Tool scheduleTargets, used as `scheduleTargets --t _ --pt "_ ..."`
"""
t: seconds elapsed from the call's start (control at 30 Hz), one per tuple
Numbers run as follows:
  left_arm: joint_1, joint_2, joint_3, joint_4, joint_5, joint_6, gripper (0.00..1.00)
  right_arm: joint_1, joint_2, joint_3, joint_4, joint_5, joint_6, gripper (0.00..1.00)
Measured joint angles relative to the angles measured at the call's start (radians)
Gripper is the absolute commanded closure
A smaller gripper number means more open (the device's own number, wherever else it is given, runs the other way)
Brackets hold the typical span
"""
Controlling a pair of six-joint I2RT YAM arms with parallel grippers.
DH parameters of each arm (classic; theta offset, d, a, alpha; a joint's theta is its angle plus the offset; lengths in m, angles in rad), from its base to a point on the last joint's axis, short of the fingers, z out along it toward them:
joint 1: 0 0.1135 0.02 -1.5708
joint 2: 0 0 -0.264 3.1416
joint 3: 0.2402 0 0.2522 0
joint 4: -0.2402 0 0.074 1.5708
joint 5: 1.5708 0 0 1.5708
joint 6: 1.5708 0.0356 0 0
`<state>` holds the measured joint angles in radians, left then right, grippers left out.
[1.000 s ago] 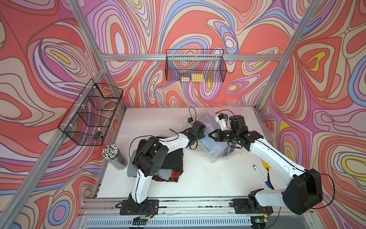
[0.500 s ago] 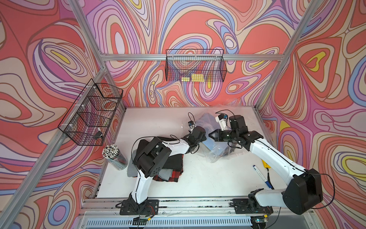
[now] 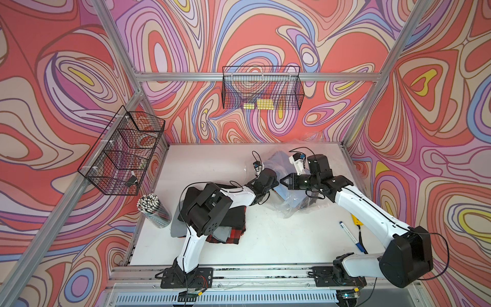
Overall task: Take the shirt out of the vacuum bag
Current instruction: Take out the shirt from the vacuum bag.
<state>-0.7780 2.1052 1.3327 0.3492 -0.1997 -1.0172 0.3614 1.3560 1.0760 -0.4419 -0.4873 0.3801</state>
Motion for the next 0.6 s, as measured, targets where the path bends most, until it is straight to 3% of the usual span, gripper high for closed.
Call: scheduleTargets --t 0.07,0.1,0.17,0.2,0.47,0.6 --pt "-0.001 0.003 0.011 0.001 0.002 -0.007 0.62 0.000 0.000 -0.001 0.001 0.000 0.004 1.00" --pt "-0.002 0.003 0.014 0.001 0.004 -0.008 0.70 0.000 0.000 -0.003 0.002 0.000 0.005 1.00" --pt "-0.003 0.004 0.019 0.005 0.006 -0.011 0.95 0.000 0.000 -0.004 0.003 -0.001 0.006 1.00" --pt "-0.003 0.005 0.021 0.007 0.009 -0.011 1.00 0.000 0.000 -0.005 0.004 -0.001 0.006 1.00" --pt "-0.003 0.008 0.011 0.038 0.039 -0.002 1.00 0.000 0.000 -0.010 0.008 0.002 0.006 1.00" --pt "-0.003 -0.059 -0.105 0.068 0.046 0.011 1.00 0.000 0.000 -0.023 0.010 0.008 0.005 1.00"
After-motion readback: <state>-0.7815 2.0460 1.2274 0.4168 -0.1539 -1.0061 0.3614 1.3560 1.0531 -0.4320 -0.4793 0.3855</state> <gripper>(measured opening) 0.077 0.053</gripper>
